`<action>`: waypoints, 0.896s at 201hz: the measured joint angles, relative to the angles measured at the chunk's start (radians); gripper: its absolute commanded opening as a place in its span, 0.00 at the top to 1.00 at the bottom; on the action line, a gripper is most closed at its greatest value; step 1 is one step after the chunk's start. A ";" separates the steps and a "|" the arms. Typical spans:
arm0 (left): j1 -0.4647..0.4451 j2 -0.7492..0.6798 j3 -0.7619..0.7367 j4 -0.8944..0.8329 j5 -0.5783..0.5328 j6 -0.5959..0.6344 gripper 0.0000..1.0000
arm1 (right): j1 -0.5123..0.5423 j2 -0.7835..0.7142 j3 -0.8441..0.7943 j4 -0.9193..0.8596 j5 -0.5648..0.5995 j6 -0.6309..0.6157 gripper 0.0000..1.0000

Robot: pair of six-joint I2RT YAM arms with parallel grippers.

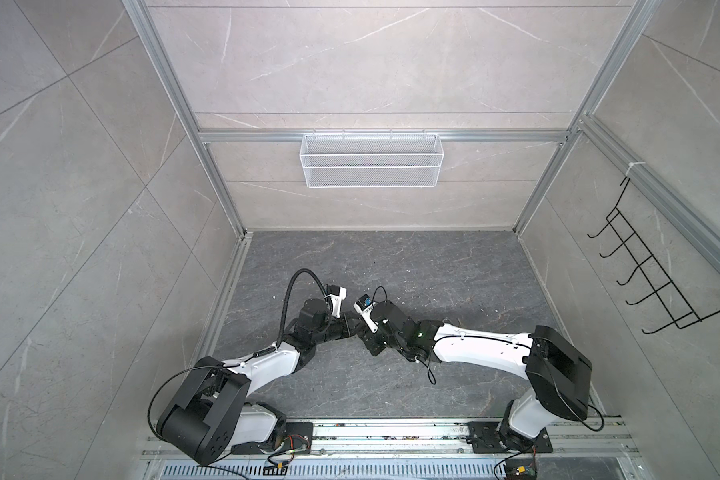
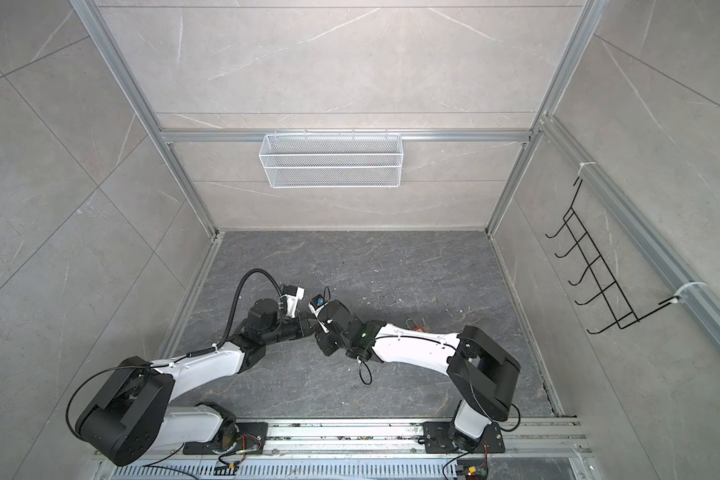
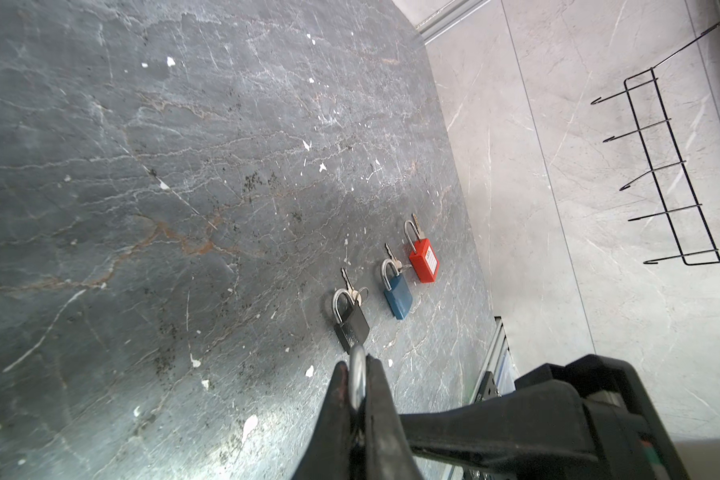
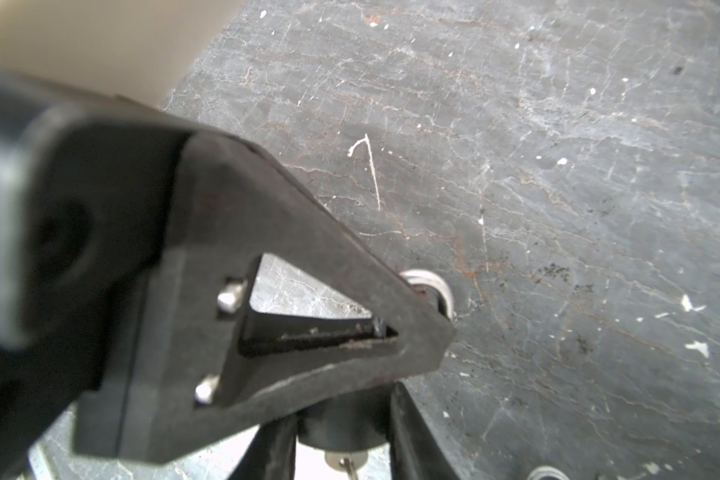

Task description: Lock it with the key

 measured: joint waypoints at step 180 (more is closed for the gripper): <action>0.000 -0.008 0.014 -0.023 -0.051 -0.011 1.00 | -0.103 -0.181 -0.092 0.084 -0.060 0.128 0.41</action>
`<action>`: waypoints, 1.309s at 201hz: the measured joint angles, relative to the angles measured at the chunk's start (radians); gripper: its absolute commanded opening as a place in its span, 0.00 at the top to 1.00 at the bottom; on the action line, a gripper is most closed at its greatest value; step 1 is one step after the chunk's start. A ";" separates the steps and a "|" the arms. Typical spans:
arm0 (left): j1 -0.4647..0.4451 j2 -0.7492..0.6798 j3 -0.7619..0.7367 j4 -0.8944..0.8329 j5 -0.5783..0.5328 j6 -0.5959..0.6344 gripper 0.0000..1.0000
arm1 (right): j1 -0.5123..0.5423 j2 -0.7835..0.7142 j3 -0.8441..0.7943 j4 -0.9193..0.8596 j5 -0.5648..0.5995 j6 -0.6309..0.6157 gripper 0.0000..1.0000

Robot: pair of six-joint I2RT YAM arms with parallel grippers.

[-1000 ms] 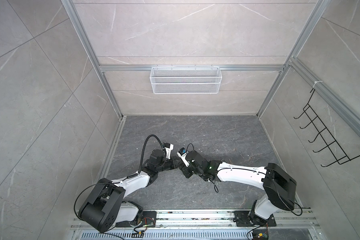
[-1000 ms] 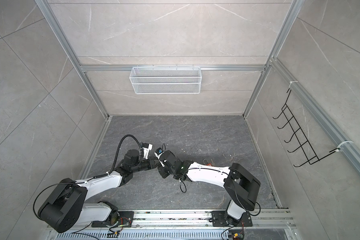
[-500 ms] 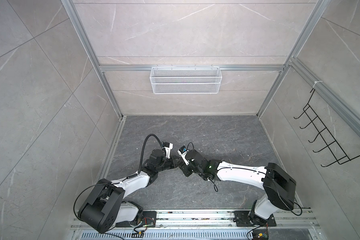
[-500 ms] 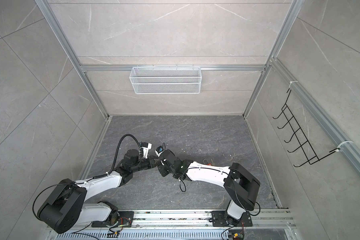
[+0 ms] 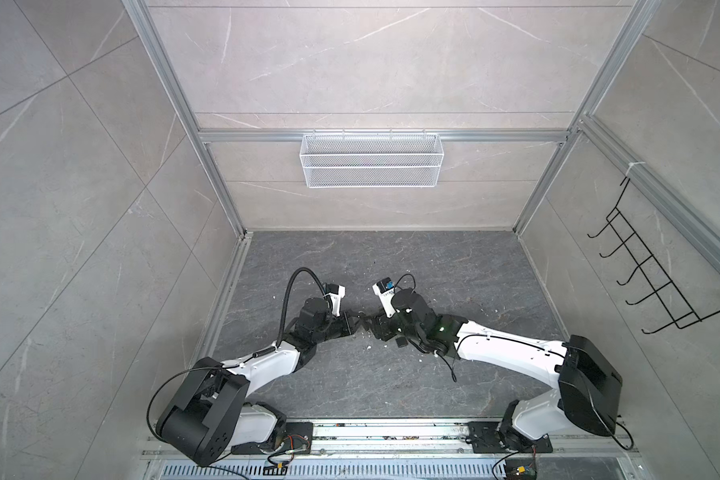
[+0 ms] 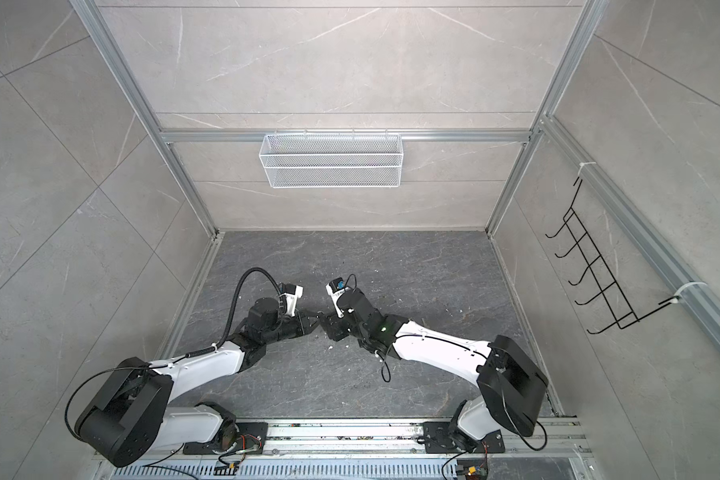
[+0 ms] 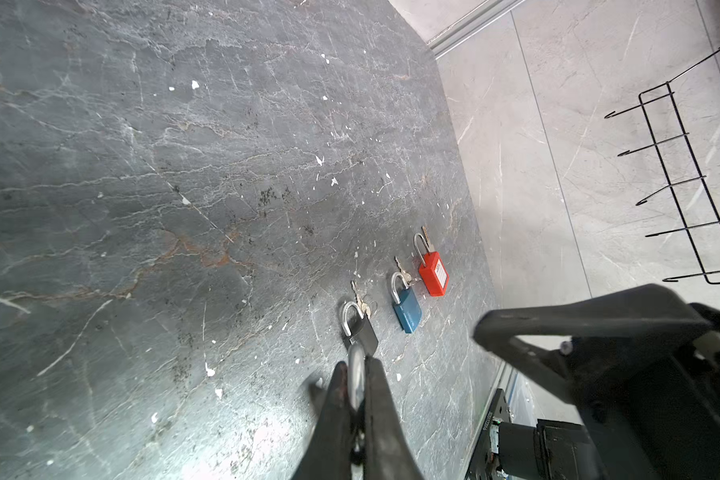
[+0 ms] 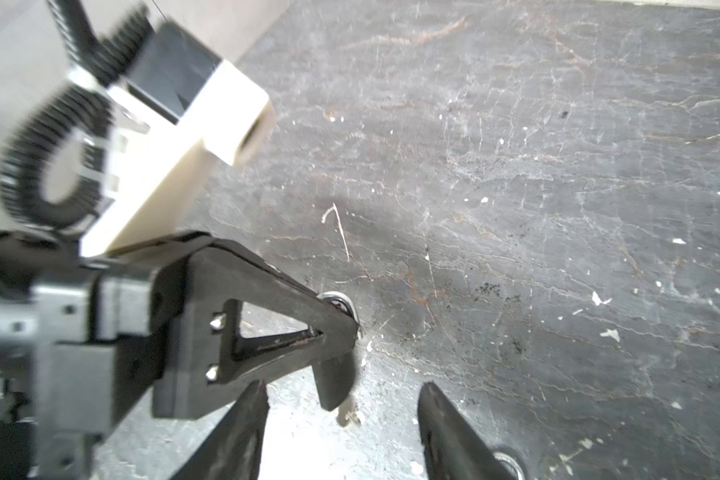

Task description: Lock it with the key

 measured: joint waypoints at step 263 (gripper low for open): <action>0.001 -0.301 -0.087 0.098 -0.124 -0.550 1.00 | -0.038 0.028 -0.092 0.338 -0.293 -0.042 0.61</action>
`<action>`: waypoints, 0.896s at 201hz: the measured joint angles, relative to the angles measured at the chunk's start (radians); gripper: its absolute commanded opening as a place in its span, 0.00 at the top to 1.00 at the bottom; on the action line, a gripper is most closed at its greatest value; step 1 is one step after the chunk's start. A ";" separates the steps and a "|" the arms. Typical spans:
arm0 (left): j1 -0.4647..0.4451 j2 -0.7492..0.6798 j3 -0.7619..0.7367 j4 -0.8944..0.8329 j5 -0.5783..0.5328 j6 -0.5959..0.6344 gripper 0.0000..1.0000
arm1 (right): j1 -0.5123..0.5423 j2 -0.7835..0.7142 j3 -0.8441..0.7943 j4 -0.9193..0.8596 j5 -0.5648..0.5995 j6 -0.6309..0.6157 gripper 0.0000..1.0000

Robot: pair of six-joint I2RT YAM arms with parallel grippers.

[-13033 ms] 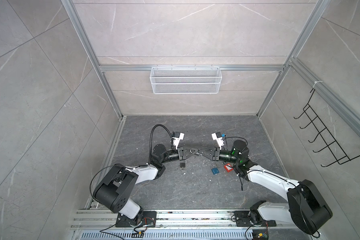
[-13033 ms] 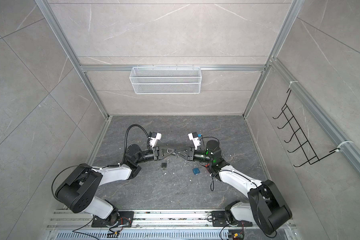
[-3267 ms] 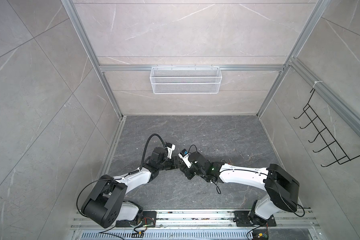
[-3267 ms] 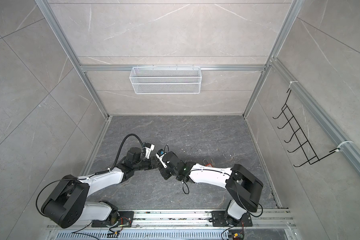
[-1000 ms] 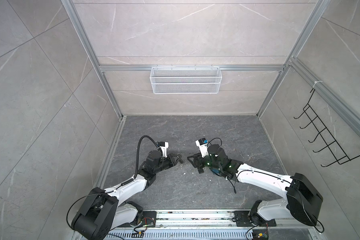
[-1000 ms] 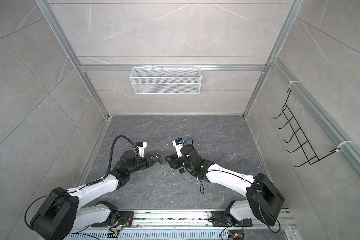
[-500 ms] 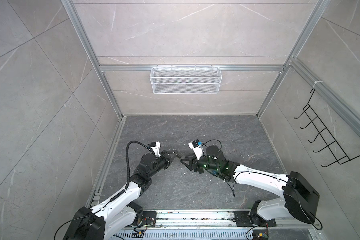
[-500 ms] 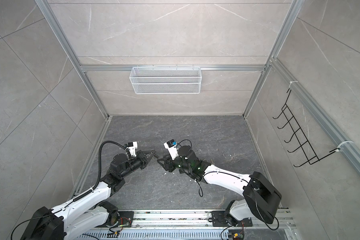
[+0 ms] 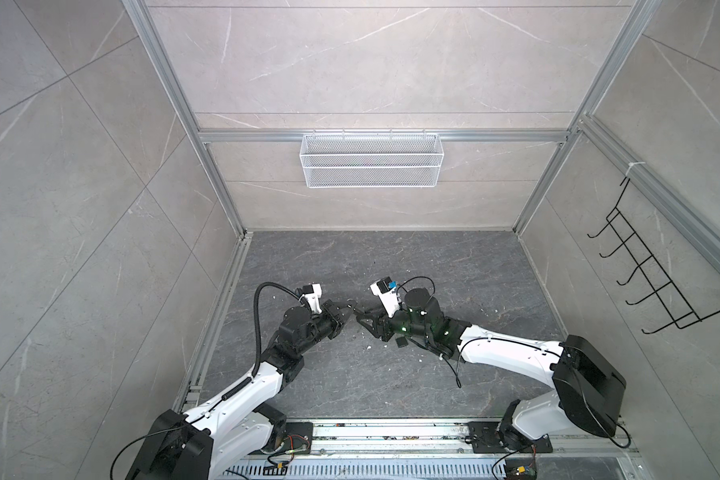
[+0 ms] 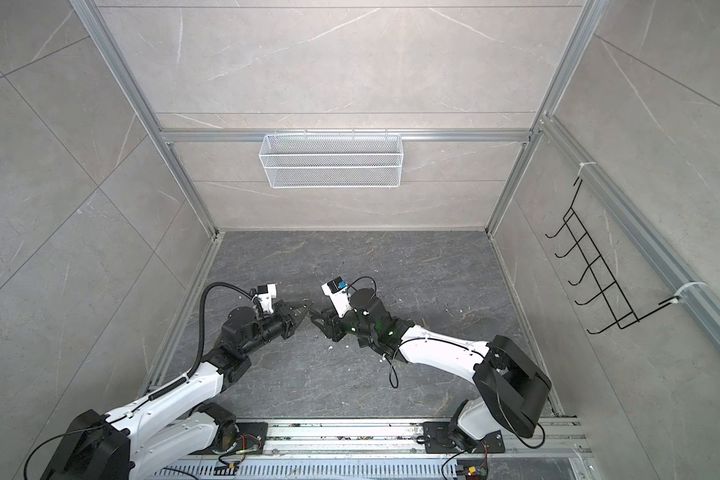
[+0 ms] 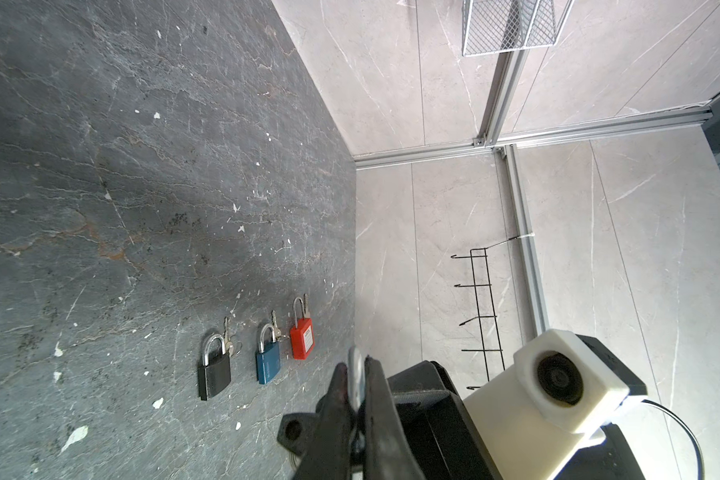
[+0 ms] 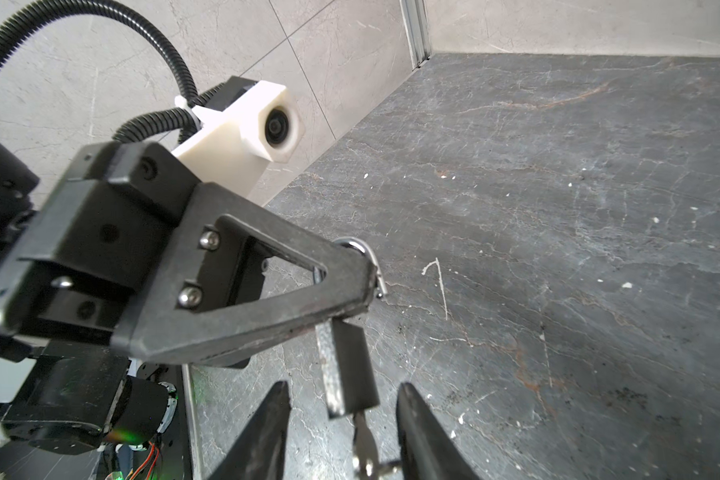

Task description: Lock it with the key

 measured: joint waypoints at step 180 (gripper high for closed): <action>0.011 0.007 0.000 0.022 0.028 -0.025 1.00 | 0.009 0.023 0.002 0.068 -0.004 0.012 1.00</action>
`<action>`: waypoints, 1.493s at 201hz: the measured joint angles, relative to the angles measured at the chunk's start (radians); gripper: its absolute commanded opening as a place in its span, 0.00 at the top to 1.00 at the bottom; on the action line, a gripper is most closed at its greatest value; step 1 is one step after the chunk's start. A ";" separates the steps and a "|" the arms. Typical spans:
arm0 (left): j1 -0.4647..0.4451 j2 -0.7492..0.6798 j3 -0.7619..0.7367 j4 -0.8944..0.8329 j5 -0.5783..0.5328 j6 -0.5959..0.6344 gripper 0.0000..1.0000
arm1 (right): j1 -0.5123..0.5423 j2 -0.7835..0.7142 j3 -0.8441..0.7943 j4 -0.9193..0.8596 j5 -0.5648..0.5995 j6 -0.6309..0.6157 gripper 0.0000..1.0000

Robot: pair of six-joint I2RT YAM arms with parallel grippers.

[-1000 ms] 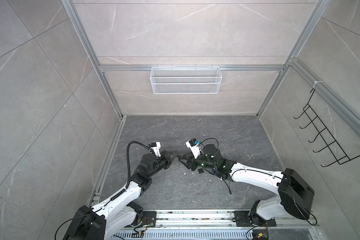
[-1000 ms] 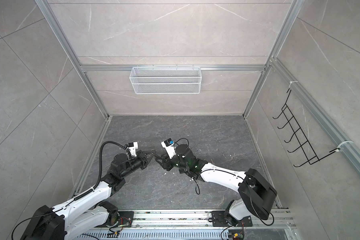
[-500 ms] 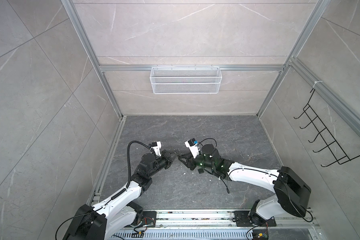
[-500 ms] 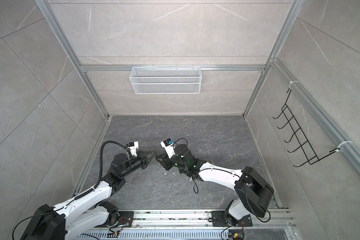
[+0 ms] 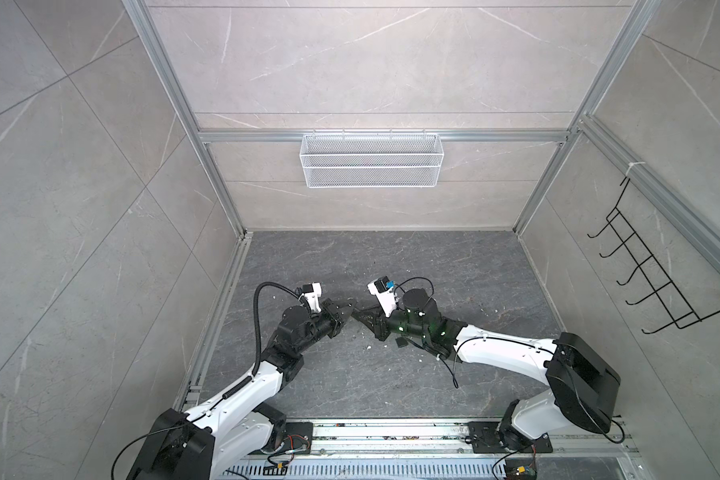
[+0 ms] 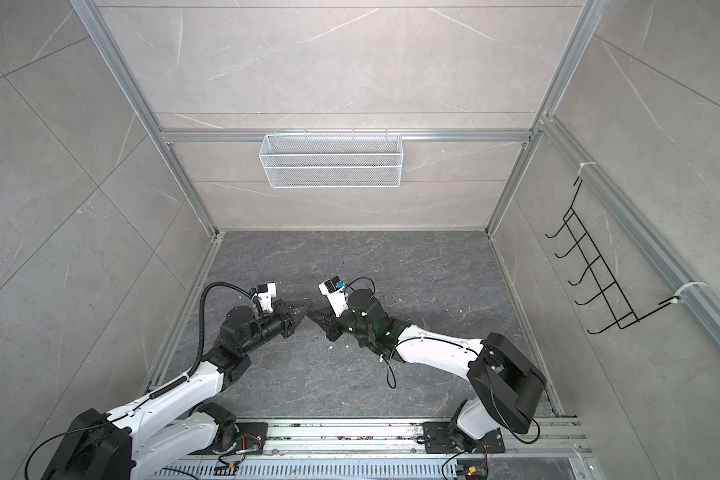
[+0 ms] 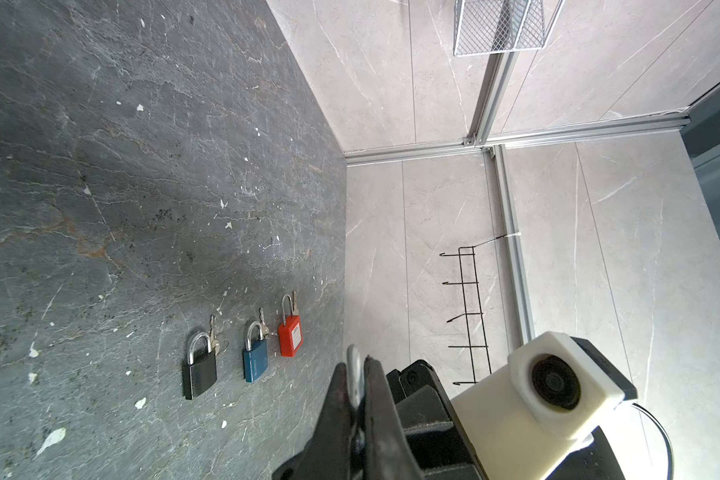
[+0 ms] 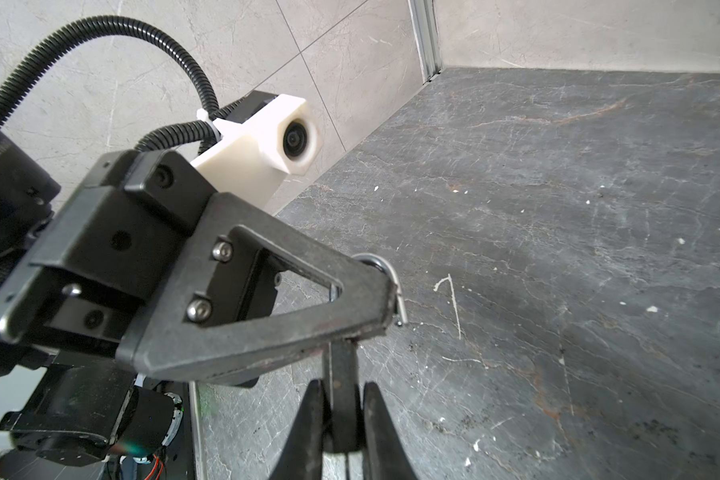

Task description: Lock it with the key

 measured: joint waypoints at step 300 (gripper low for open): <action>-0.001 0.009 0.164 -0.324 0.084 0.676 0.07 | -0.146 -0.147 -0.024 -0.314 -0.295 0.237 1.00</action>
